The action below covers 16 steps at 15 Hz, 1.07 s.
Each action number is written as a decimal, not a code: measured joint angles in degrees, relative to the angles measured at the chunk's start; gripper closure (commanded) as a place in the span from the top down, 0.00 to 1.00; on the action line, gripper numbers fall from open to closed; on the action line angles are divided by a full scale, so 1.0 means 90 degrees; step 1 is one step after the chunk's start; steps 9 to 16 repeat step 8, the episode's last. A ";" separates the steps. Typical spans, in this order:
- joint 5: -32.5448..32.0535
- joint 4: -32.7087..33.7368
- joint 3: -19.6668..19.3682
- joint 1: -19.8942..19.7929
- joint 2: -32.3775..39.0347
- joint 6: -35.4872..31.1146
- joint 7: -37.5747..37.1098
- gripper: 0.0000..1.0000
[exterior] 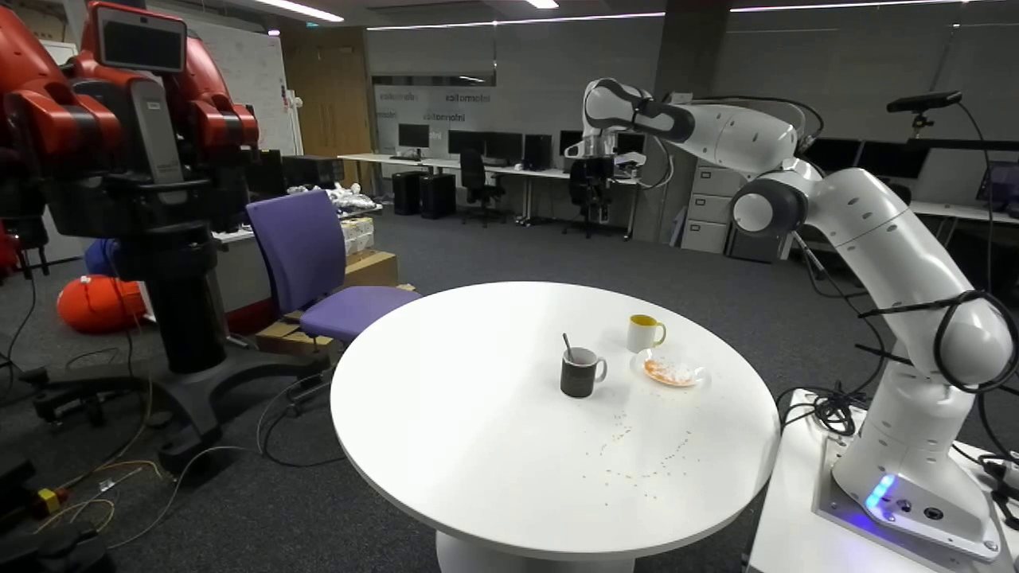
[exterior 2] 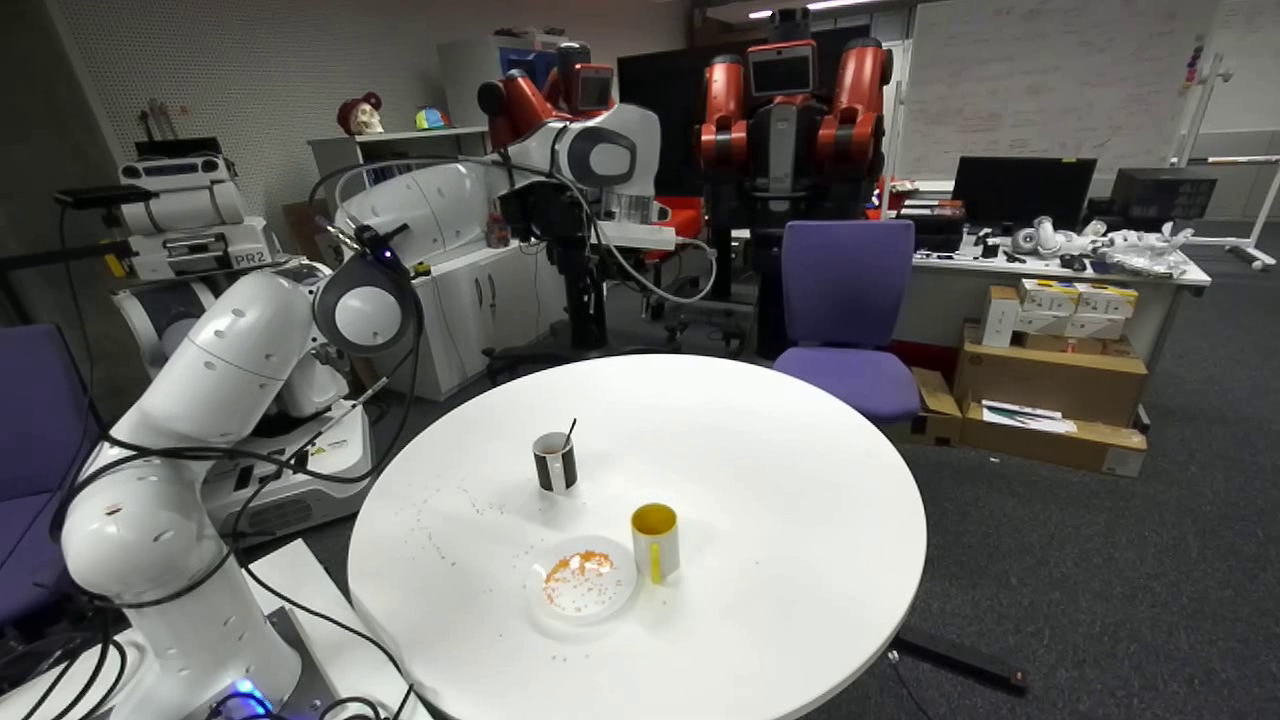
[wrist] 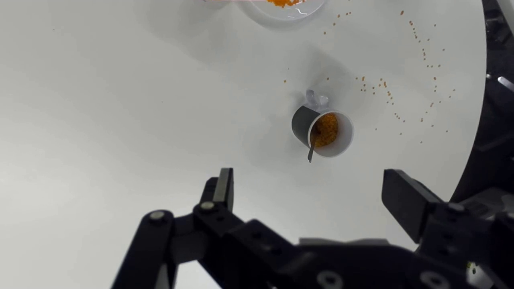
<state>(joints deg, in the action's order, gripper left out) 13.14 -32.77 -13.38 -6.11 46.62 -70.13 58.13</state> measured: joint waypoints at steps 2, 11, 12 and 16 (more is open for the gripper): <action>0.0000 0.0001 0.0000 0.0001 0.0063 -0.0001 0.0000 1.00; 0.0000 0.0007 0.0000 0.0001 0.0080 -0.0001 0.0000 1.00; 0.0000 0.0007 0.0000 0.0001 0.0080 -0.0001 0.0000 1.00; 0.0000 0.0007 0.0000 0.0001 0.0080 -0.0001 0.0000 1.00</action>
